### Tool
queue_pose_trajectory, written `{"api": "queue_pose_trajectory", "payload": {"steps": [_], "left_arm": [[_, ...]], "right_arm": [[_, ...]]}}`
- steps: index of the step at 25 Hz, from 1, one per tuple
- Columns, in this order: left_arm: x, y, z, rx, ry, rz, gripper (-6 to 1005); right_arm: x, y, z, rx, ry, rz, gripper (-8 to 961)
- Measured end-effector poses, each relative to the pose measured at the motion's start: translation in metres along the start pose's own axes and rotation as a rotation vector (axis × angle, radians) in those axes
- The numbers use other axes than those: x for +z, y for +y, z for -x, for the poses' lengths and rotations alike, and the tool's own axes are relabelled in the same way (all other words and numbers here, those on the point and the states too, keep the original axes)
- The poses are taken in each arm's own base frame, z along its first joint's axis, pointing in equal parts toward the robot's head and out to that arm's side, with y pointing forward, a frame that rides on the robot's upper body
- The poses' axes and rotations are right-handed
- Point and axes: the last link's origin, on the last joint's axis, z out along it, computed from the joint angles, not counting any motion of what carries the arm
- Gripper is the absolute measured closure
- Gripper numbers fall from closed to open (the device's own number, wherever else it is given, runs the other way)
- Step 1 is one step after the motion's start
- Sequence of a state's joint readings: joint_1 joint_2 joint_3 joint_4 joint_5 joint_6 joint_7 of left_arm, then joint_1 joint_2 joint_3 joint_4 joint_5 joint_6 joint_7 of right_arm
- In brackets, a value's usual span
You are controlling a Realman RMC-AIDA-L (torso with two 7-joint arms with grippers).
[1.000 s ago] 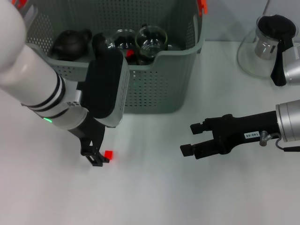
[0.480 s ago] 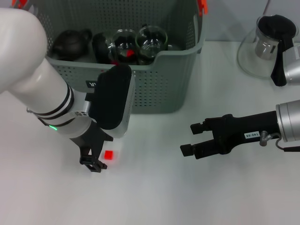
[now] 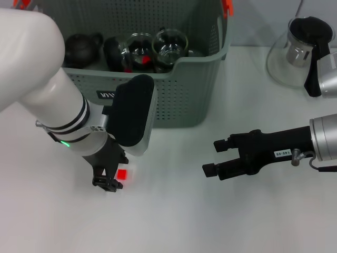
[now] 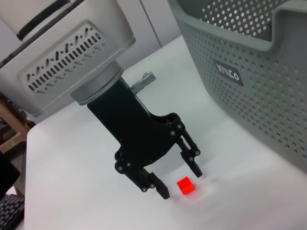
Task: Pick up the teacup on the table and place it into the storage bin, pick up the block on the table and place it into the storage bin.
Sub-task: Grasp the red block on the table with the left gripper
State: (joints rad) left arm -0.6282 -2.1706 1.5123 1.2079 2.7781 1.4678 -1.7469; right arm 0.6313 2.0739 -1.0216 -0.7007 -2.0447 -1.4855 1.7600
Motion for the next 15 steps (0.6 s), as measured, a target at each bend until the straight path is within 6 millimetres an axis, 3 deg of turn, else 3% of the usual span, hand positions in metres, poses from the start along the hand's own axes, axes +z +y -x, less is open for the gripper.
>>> {"api": "queue_pose_trajectory", "payload": {"steps": [15], "left_arm": [[0.0063, -0.0014, -0.0029, 0.004, -0.008, 0.022, 467]], "right_arm": [[0.0001, -0.0013, -0.0007, 0.0, 0.001, -0.009, 13]]}}
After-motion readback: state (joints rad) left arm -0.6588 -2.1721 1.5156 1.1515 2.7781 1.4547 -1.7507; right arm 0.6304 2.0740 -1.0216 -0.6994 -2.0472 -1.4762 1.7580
